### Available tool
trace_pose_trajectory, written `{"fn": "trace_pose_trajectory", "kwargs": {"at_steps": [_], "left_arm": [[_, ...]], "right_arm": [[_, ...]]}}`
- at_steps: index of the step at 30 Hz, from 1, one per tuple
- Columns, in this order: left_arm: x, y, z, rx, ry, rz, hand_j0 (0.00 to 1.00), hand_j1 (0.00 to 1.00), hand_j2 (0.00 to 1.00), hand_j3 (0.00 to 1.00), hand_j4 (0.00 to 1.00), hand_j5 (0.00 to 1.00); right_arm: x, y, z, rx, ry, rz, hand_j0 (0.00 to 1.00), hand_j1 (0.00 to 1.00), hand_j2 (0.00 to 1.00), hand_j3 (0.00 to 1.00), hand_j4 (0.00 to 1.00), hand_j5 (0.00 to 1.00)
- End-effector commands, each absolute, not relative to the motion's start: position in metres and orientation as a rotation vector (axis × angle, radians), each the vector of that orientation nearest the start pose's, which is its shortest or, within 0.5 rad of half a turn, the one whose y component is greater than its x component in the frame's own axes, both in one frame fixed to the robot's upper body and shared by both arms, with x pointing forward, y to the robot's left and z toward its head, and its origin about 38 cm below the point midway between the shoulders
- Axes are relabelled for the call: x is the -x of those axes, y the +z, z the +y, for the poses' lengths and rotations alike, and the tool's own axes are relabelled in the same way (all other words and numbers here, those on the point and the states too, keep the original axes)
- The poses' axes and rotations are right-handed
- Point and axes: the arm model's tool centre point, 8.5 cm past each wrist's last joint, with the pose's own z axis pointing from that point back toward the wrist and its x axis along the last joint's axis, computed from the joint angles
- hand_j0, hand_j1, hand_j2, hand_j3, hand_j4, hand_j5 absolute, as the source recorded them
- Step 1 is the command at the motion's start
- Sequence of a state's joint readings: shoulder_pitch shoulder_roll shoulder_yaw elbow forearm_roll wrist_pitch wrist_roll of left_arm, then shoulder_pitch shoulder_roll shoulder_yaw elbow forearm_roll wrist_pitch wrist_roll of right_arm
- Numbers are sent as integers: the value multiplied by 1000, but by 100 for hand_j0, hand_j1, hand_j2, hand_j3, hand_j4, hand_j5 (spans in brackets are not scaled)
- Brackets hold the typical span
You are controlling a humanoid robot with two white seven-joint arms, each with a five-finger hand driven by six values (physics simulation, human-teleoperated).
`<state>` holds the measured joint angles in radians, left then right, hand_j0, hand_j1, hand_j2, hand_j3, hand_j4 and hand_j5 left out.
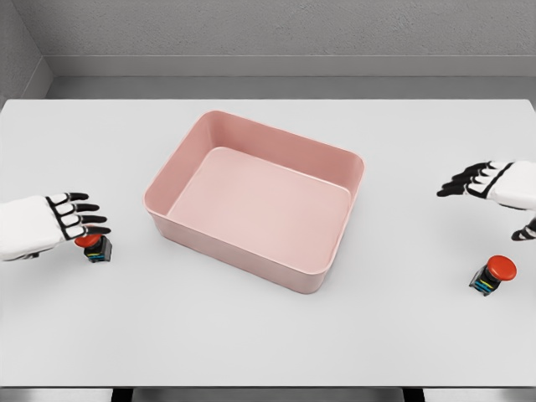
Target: Put the industrial switch in the basket with both arms
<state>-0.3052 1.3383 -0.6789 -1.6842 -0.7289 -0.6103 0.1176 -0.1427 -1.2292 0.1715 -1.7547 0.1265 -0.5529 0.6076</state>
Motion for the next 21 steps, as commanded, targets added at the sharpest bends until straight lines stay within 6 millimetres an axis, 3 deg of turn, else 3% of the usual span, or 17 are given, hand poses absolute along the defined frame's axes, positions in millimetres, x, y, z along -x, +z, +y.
{"fn": "trace_pose_trajectory", "kwargs": {"at_steps": [1,4,13,18,21], "left_arm": [[-321,201,393,782,2971,1691,100,100,100,100,100,100],[-320,197,386,760,2954,1720,100,100,100,100,100,100],[-319,186,386,747,2969,1715,100,100,100,100,100,100],[-323,186,395,782,2993,1691,75,75,75,75,75,75],[-324,184,399,790,3018,1663,71,71,71,71,71,71]], "right_arm": [[-335,273,-396,382,2095,-1238,100,100,100,100,100,100],[-333,278,-402,393,2115,-1195,100,100,100,100,100,100],[-318,246,-404,285,2121,-1133,100,100,100,100,100,100],[-315,238,-406,271,2126,-1109,100,100,100,100,100,100],[-312,230,-405,247,2119,-1104,100,100,100,100,100,100]]}}
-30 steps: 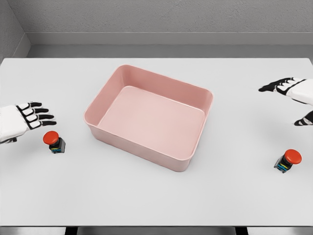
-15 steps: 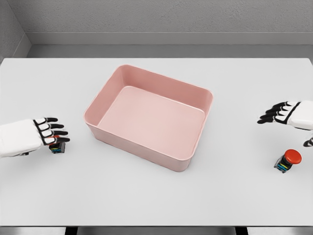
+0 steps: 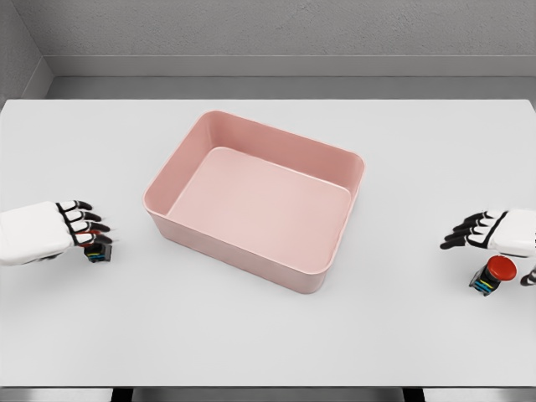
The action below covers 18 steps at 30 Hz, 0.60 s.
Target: Put the industrial switch in the basket with both arms
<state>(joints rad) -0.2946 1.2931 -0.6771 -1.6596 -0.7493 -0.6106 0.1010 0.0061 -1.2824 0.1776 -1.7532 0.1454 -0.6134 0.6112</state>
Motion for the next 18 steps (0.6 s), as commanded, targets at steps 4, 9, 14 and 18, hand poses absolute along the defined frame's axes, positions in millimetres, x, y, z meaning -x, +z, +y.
{"fn": "trace_pose_trajectory", "kwargs": {"at_steps": [4,9,14,18], "left_arm": [[-324,184,399,793,3021,1629,61,61,61,61,61,61],[-324,182,400,786,3050,1586,44,44,44,44,44,44],[-324,182,401,787,3053,1577,32,32,32,32,32,32],[-323,180,401,782,3069,1546,24,24,24,24,24,24]], "right_arm": [[-309,223,-407,236,2123,-1078,100,100,100,100,100,100],[-313,218,-425,261,2080,-1039,100,100,100,100,100,100],[-307,203,-432,228,2055,-1008,100,100,100,100,100,100],[-306,197,-431,216,2040,-1015,100,100,100,100,100,100]]}}
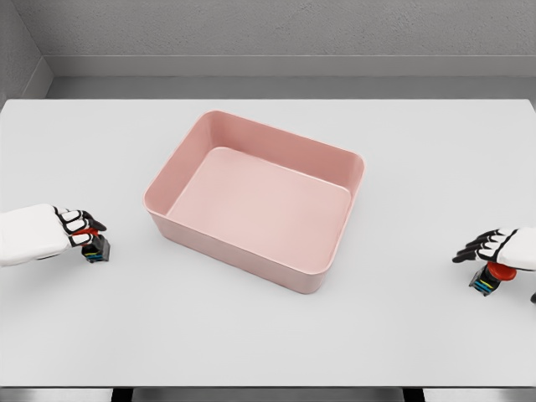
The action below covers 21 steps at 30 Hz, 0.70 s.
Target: Put the industrial switch in the basket with both arms
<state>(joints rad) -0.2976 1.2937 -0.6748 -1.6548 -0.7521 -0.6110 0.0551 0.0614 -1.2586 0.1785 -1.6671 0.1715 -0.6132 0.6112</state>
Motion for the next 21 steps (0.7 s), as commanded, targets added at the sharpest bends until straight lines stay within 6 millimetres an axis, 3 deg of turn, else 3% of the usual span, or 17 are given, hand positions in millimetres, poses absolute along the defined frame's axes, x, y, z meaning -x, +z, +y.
{"fn": "trace_pose_trajectory", "kwargs": {"at_steps": [1,6,14,15,17,21], "left_arm": [[-324,180,402,785,3074,1534,23,23,23,23,23,23],[-325,169,398,756,3121,1488,15,15,15,15,15,15],[-327,172,402,779,3121,1514,9,9,9,9,9,9],[-327,173,403,783,3120,1514,9,9,9,9,9,9],[-328,175,404,789,3119,1524,9,9,9,9,9,9],[-331,183,404,813,3099,1563,9,9,9,9,9,9]], "right_arm": [[-306,197,-431,216,2040,-1015,100,100,100,100,100,100],[-307,197,-435,226,2028,-1013,100,100,100,100,100,100],[-307,192,-430,213,2011,-1042,100,100,100,100,100,100],[-308,192,-430,216,2011,-1044,98,98,98,98,98,98],[-308,192,-430,217,2013,-1043,73,73,73,73,73,73],[-307,191,-429,216,2018,-1037,60,60,60,60,60,60]]}}
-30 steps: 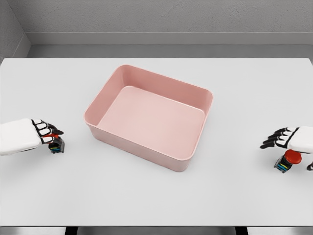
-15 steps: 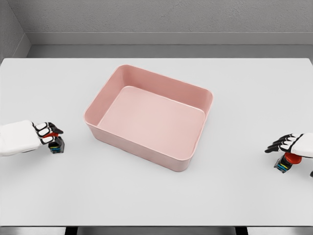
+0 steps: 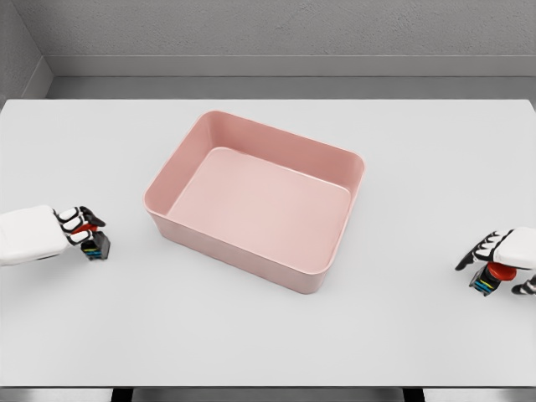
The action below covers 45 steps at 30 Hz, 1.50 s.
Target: Put the industrial switch in the basket with both arms
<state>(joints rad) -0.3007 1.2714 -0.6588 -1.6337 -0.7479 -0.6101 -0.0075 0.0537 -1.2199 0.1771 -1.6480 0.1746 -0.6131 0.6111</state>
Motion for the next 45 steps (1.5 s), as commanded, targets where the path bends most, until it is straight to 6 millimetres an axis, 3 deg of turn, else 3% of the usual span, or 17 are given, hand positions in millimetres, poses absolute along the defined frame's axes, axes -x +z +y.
{"fn": "trace_pose_trajectory", "kwargs": {"at_steps": [1,9,19,32,40,45], "left_arm": [[-332,185,404,818,3095,1579,9,9,9,9,9,9],[-346,213,407,944,3014,1646,9,9,9,9,9,9],[-361,247,403,1049,2895,1755,9,9,9,9,9,9],[-389,292,354,1022,2550,2158,9,9,9,9,9,9],[-389,296,303,880,2388,2261,9,9,9,9,9,9],[-394,283,273,773,2370,2267,9,9,9,9,9,9]], "right_arm": [[-308,192,-429,218,2018,-1038,57,57,57,57,57,57],[-307,191,-429,217,2020,-1037,47,47,47,47,47,47],[-313,203,-427,250,2030,-1061,48,48,48,48,48,48],[-332,237,-423,353,2047,-1131,47,47,47,47,47,47],[-342,265,-404,419,2080,-1229,47,47,47,47,47,47],[-347,274,-399,443,2076,-1271,47,47,47,47,47,47]]}}
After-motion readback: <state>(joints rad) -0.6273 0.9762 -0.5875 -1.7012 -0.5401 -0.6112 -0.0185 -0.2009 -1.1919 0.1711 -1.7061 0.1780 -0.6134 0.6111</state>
